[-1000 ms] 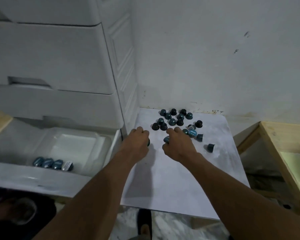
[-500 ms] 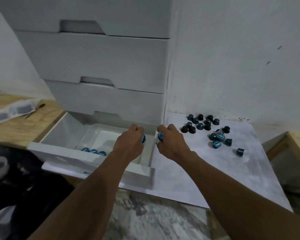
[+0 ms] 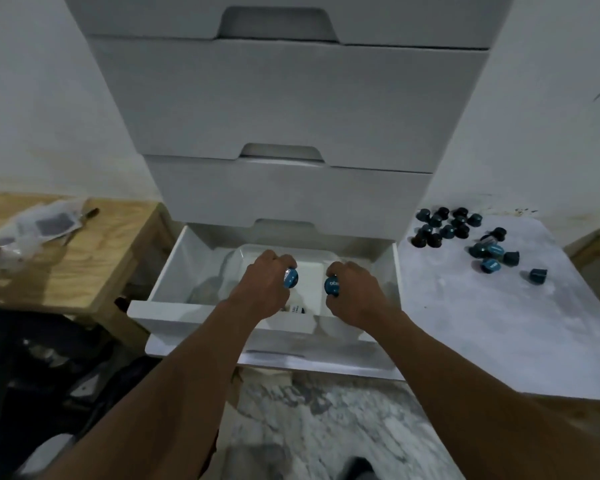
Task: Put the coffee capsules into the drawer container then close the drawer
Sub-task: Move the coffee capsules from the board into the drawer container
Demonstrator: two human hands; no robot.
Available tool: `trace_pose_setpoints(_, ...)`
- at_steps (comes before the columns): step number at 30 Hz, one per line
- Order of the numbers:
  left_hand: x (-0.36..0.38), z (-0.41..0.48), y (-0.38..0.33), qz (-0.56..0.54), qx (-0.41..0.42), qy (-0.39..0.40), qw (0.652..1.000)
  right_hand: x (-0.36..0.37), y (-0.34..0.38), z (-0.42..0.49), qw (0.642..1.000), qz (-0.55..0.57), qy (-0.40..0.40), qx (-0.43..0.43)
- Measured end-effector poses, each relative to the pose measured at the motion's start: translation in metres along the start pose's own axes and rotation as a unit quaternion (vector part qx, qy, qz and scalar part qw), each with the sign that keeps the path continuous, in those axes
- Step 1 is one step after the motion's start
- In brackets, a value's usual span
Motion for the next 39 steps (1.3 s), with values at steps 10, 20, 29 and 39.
trace_pose_setpoints(10, 0.015, 0.056, 0.017, -0.046, 0.019, 0.036, 0.998, 0.001, -0.008, 0.054, 0.994, -0.082, 0.069, -0.017)
trace_pose_setpoints(20, 0.039, 0.095, 0.025, -0.034, 0.028, 0.15, 0.988, 0.01, -0.015, 0.076, 0.98, -0.131, 0.147, -0.012)
trace_pose_setpoints(29, 0.042, 0.109, 0.027, -0.022, 0.035, 0.203, 0.978, 0.012, -0.019, 0.074, 0.98, -0.15, 0.133, -0.009)
trace_pose_setpoints(39, 0.045, 0.115, 0.028, 0.0, 0.037, 0.225, 0.974, 0.019, -0.023, 0.075, 0.973, -0.161, 0.165, 0.005)
Point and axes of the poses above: each hand's wrist, its own z-axis towards the middle knuckle, its own x-axis out of the palm, y = z × x, the point moved 3 cm from there along z, towards the middle knuckle, and after that the axes turned 15 degrees about y, right-handed, at the moved point
